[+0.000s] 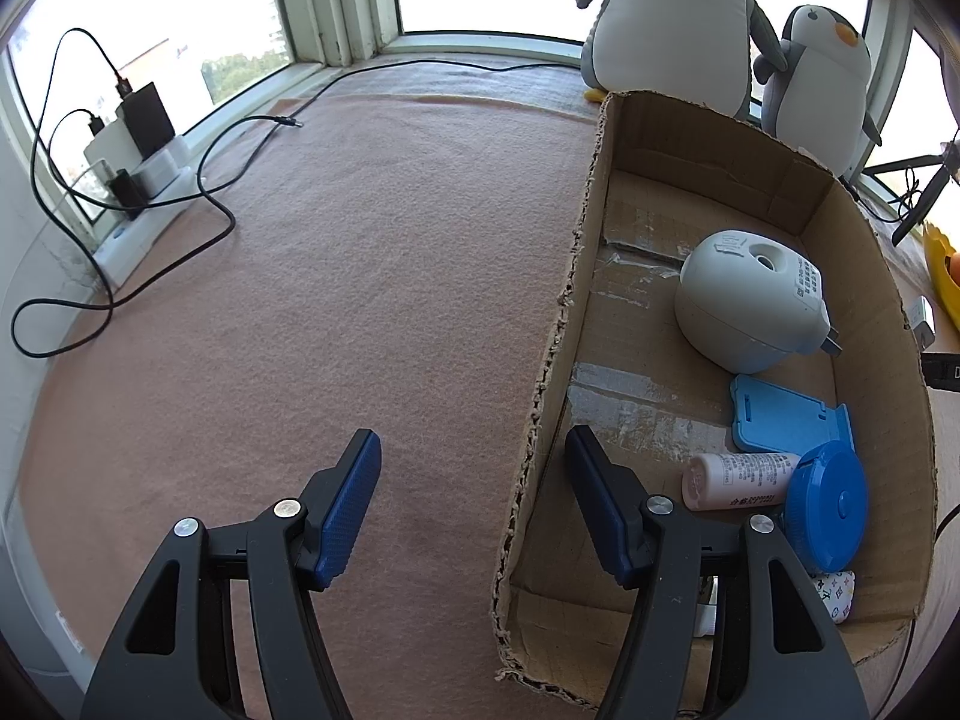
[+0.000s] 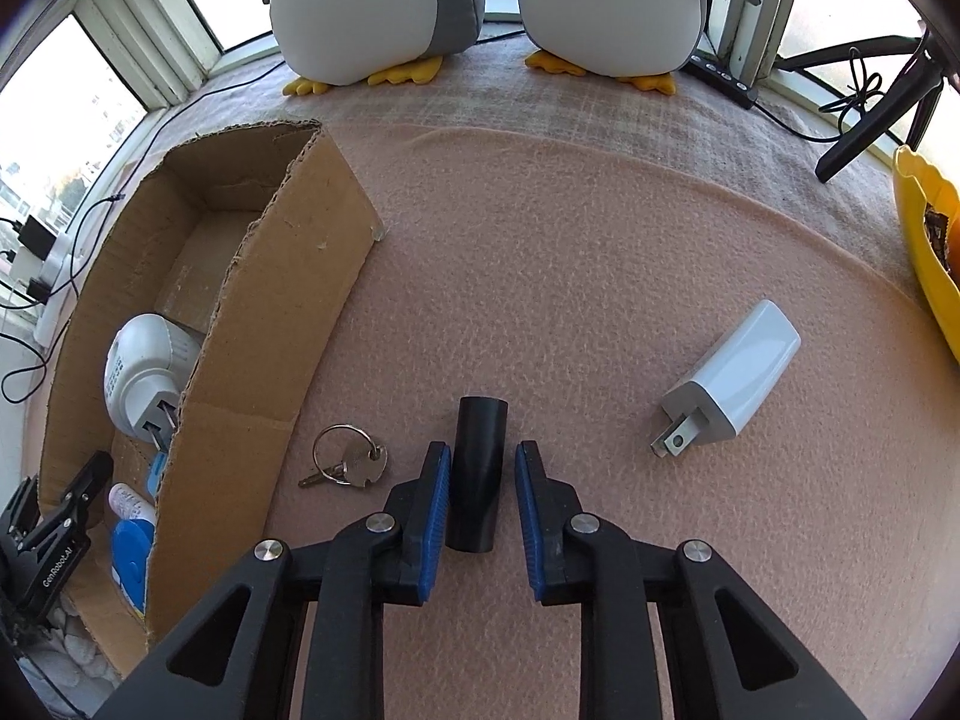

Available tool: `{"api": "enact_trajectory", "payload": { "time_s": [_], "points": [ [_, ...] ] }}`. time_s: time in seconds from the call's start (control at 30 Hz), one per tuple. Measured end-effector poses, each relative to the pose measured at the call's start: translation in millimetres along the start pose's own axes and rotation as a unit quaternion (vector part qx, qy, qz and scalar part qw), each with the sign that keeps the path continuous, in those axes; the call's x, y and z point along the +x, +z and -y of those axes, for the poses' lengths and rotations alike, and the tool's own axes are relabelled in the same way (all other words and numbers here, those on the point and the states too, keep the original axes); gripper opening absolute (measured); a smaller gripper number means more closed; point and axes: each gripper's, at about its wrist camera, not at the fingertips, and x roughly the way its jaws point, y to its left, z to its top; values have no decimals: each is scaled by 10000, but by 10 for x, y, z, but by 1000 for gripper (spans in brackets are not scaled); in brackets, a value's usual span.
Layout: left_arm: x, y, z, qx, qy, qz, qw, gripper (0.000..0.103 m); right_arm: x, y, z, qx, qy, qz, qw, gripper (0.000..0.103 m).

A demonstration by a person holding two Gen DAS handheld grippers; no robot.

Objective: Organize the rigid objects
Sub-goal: 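Carry the black cylinder into the box and open the right gripper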

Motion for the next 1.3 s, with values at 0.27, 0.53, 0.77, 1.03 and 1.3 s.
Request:
{"api": "enact_trajectory", "payload": {
  "time_s": [0.27, 0.53, 0.77, 1.03, 1.3],
  "points": [
    [0, 1, 0, -2, 0, -1, 10000, 64, -60, -58, 15, -108, 70, 53, 9999, 15],
    [0, 1, 0, 0, 2, 1, 10000, 64, -518, -203, -180, -842, 290, 585, 9943, 15],
    [1, 1, -1, -6, 0, -2, 10000, 64, -812, -347, -721, -1879, 767, 805, 9759, 15],
    [0, -1, 2, -15, 0, -3, 10000, 64, -860, -573, -1336, -2984, 1156, 617, 9454, 15],
    [3, -4, 4, -36, -7, -2, 10000, 64, -736, -741, -1614, -3652, 1179, 273, 9230, 15]
  ]
}}
